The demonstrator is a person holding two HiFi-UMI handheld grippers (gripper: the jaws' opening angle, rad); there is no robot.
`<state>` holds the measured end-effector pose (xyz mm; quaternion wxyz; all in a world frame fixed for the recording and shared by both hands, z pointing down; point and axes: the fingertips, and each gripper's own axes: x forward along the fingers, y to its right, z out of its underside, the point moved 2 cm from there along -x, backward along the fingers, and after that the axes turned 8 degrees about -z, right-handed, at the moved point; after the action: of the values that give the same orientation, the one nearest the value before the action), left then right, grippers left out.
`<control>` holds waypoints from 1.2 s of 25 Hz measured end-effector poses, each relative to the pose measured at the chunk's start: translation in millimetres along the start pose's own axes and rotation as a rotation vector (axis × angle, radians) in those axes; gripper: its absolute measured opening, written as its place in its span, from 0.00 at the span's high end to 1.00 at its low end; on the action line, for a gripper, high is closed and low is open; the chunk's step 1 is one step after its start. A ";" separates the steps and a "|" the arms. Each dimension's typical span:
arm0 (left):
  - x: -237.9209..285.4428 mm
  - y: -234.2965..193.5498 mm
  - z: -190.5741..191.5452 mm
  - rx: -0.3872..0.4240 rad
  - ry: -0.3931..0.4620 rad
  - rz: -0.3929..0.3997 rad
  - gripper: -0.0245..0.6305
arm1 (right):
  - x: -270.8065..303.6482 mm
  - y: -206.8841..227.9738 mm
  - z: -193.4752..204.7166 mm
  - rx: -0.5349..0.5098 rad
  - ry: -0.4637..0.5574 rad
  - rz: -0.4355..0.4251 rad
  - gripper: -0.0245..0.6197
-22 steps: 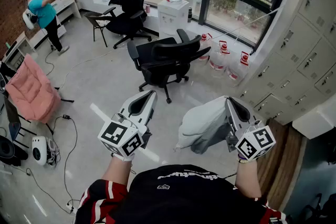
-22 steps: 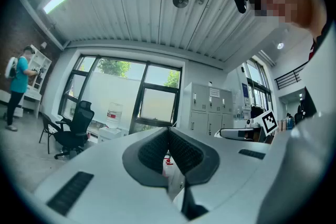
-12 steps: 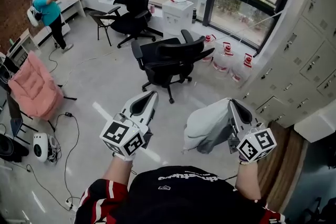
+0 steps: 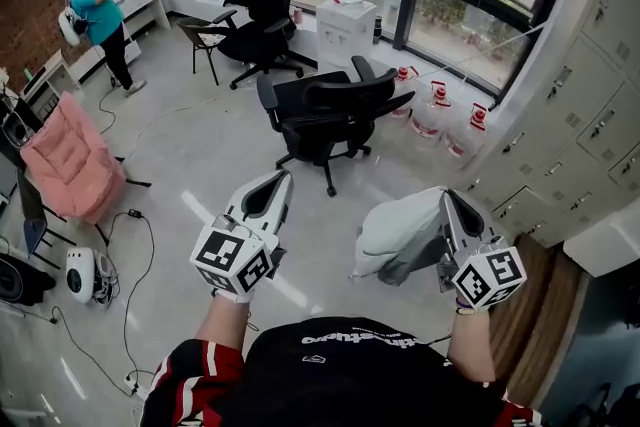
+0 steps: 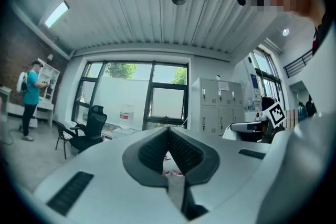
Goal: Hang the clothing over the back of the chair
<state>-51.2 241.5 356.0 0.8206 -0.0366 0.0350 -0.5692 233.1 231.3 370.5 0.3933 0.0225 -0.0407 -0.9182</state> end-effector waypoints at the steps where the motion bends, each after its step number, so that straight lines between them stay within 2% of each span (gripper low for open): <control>1: -0.7 -1.7 1.1 0.020 -0.001 -0.012 0.93 | 0.1 0.1 0.9 -0.002 0.002 -0.004 0.93; 11: -1.5 -7.0 7.9 -0.028 0.005 -0.078 0.93 | -3.2 12.6 5.2 0.030 0.020 -0.016 0.93; 30: 18.0 62.5 19.2 -0.018 -0.020 -0.107 0.93 | -30.5 56.2 14.3 0.073 0.014 -0.102 0.93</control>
<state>15.2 247.0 368.6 0.7890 -0.0515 0.0297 -0.6115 293.6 215.5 390.2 0.3450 0.0452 -0.0704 -0.9349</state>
